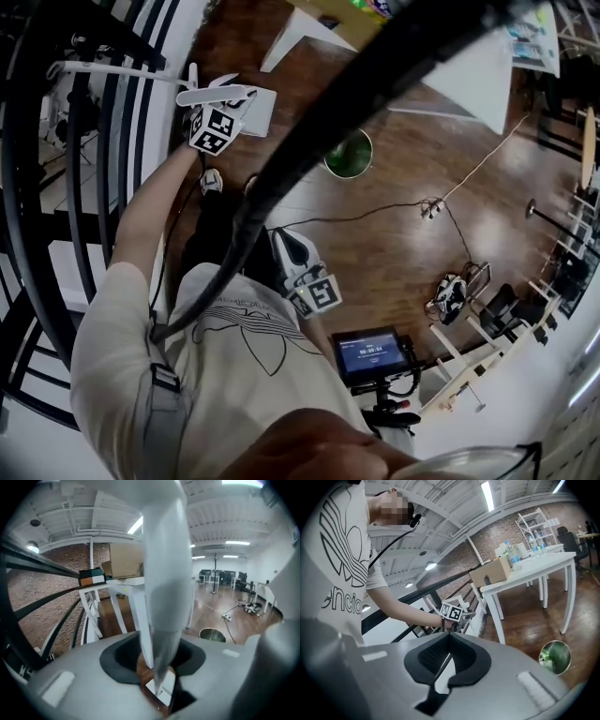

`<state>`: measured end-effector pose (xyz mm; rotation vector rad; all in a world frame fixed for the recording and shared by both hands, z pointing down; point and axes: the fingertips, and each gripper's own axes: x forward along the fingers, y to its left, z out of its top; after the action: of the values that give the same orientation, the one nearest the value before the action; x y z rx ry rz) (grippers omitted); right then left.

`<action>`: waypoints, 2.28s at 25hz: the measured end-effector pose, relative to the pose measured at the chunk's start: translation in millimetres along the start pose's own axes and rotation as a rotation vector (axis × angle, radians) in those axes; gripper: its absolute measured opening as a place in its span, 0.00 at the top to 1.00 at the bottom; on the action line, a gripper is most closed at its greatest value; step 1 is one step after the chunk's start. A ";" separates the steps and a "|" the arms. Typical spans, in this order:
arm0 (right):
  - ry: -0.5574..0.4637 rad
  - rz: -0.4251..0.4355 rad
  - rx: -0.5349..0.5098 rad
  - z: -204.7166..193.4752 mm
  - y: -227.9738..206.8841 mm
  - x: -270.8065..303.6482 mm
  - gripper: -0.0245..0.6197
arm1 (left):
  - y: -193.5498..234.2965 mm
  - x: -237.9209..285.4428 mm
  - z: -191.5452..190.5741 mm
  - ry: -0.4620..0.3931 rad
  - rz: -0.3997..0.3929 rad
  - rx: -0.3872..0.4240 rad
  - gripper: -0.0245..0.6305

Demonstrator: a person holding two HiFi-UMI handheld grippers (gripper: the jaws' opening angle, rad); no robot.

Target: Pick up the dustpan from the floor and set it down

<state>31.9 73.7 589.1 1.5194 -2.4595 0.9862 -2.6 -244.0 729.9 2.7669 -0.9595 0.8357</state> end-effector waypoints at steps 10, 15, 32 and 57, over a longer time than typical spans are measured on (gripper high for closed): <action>-0.145 0.051 -0.053 47.2 -3.2 -6.9 0.96 | 3.5 -86.8 112.7 -0.082 0.095 -0.142 0.89; -0.186 0.134 -0.122 77.7 15.8 -7.4 0.96 | -3.3 -151.6 172.8 -0.110 0.113 -0.162 0.89; -0.116 0.176 -0.140 76.6 19.5 8.2 0.96 | 2.1 -120.9 149.7 -0.069 0.095 -0.183 0.89; -0.064 0.024 -0.067 30.0 -4.1 9.2 0.96 | 31.3 21.4 9.6 0.178 0.086 -0.022 0.65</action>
<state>38.2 48.5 571.0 1.5278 -2.5324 0.8626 -2.9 -283.1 730.5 2.5950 -1.0529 1.0562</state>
